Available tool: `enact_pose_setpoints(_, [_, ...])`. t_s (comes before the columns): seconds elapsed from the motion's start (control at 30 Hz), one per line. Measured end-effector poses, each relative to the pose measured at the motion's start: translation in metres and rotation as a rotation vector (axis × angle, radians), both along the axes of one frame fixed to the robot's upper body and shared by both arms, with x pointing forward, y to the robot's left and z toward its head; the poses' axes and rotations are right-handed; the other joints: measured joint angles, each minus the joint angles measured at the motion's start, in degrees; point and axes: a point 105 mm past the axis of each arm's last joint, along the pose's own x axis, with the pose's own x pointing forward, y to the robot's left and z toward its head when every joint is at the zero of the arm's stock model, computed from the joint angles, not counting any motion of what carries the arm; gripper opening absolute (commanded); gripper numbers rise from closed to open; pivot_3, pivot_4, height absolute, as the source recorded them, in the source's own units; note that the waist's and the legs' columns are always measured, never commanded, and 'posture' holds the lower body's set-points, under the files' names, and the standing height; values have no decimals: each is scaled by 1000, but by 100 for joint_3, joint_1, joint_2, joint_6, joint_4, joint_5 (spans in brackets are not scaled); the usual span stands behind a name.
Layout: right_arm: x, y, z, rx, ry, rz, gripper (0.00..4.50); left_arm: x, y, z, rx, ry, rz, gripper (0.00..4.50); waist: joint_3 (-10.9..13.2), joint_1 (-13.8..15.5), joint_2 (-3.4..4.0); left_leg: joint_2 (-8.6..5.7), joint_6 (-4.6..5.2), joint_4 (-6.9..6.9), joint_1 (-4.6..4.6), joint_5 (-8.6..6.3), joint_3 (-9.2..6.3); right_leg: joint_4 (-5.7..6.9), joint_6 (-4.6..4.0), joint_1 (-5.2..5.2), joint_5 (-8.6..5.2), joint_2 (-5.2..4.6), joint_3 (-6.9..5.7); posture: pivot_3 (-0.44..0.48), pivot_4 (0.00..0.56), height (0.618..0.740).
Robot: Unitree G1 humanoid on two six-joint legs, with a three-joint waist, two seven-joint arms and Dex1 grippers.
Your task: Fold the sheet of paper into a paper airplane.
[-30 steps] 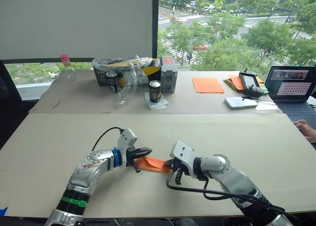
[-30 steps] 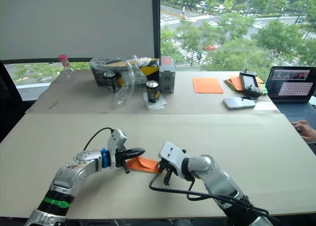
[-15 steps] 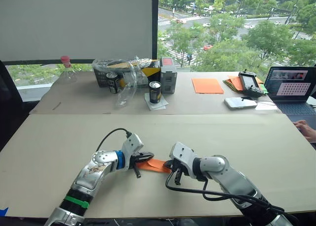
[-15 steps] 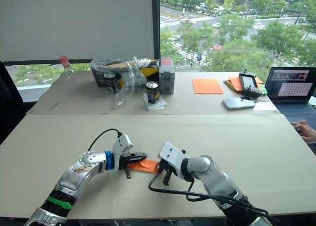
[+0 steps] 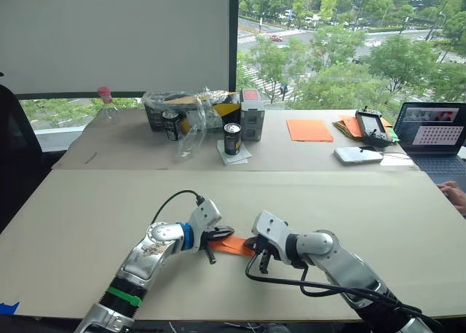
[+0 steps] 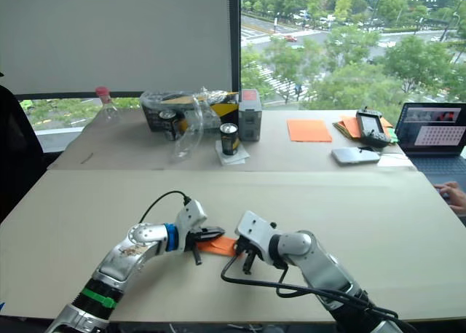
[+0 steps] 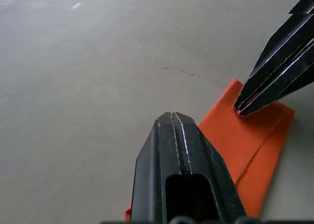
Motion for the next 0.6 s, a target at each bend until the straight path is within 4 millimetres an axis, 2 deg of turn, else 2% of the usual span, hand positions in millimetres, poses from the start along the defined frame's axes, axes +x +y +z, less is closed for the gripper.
enact_pose_setpoints(0.4, [0,1,1,4,-4,1,24,2,-5,1,-5,19,-44,0,7,-11,-1,-1,0,0,-17,1,-4,-2,0,-10,0,0,-3,0,150,715])
enact_pose_setpoints(0.53, [-1,4,2,10,-4,11,24,2,6,9,-133,91,20,0,24,-51,-1,3,0,0,-36,1,-5,2,0,-31,1,4,-3,0,150,715])
enact_pose_setpoints(0.6, [-1,4,4,12,-7,16,24,7,22,20,-212,107,74,0,42,-57,-13,3,-1,0,-49,2,-9,12,0,-50,2,7,-4,0,150,715])
